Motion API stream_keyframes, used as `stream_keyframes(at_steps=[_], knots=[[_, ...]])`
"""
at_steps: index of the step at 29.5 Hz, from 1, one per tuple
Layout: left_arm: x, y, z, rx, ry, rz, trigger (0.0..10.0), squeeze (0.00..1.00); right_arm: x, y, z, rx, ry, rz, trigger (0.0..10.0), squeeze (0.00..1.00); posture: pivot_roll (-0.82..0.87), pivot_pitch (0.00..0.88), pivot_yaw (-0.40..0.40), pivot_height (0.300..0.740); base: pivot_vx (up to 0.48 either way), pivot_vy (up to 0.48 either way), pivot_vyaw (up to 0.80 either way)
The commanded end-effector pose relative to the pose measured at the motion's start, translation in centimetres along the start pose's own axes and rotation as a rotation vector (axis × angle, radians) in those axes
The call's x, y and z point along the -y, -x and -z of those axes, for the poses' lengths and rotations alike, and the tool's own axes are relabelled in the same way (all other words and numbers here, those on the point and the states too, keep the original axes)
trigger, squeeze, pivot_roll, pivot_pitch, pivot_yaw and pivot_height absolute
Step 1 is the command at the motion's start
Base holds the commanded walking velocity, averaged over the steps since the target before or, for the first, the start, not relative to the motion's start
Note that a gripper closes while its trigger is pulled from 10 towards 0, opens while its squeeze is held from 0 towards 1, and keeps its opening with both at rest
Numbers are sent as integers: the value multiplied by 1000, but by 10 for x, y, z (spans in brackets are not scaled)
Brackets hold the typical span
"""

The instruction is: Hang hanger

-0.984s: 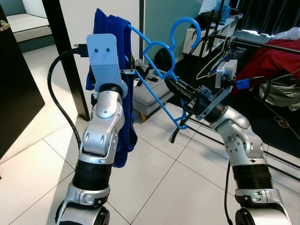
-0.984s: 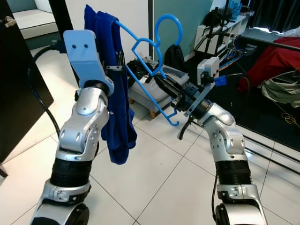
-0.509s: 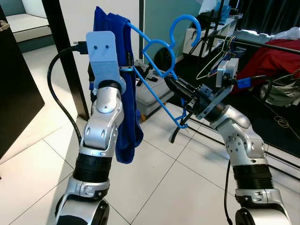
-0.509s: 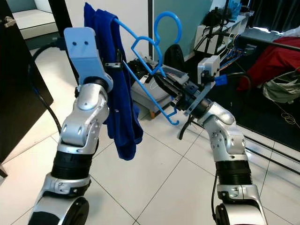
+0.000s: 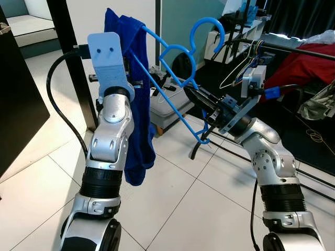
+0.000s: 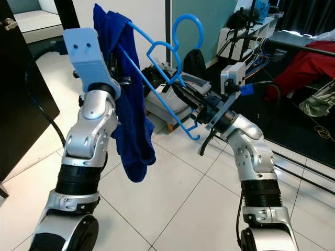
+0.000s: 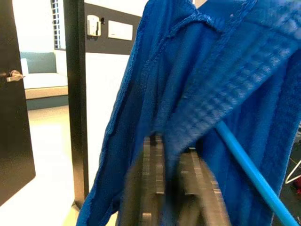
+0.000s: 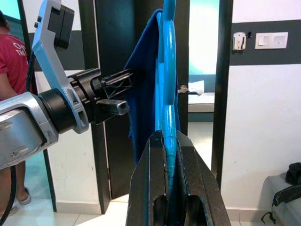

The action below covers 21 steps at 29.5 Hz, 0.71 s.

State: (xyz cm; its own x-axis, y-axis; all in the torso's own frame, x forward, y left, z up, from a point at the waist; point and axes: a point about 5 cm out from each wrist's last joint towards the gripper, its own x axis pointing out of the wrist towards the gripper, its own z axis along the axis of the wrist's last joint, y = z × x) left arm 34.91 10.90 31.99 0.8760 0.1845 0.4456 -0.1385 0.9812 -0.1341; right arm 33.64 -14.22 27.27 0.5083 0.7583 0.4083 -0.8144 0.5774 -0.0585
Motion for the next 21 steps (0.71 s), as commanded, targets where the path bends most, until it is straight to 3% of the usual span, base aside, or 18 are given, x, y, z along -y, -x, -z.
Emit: stream_keyframes(at_steps=[1, 9, 10, 12, 15, 17, 19, 20, 21], knots=[[0, -4, -5, 23, -9, 1, 0, 0, -3, -1, -7, 39, 9, -12, 0, 0, -10, 39, 20, 740, 0, 0, 0], [3, -3, -6, 25, -1, 13, 0, 0, -2, -2, -4, 27, 12, 9, 0, 0, -8, 40, 17, 740, 0, 0, 0], [7, -1, -8, 33, 3, 36, 0, 0, -1, -4, 7, -16, 4, 52, 0, 0, -4, 34, 10, 740, 0, 0, 0], [7, -1, -8, 33, 3, 36, 0, 0, -1, -4, 7, -16, 4, 52, 0, 0, -4, 34, 10, 740, 0, 0, 0], [19, 5, -13, 55, 11, 110, 0, 0, 3, -9, 32, -118, -4, 157, 0, 0, 3, 25, 4, 740, 0, 0, 0], [19, 5, -13, 55, 11, 110, 0, 0, 3, -9, 32, -118, -4, 157, 0, 0, 3, 25, 4, 740, 0, 0, 0], [28, 9, -13, 51, 30, 167, 0, 0, 8, -10, 41, -162, -4, 222, 0, 0, 4, 22, 1, 740, 0, 0, 0], [41, 17, -15, 57, 48, 277, 0, 0, 17, -8, 45, -191, -3, 295, 0, 0, 8, 22, -4, 740, 0, 0, 0], [41, 17, -15, 57, 48, 277, 0, 0, 17, -8, 45, -191, -3, 295, 0, 0, 8, 22, -4, 740, 0, 0, 0]])
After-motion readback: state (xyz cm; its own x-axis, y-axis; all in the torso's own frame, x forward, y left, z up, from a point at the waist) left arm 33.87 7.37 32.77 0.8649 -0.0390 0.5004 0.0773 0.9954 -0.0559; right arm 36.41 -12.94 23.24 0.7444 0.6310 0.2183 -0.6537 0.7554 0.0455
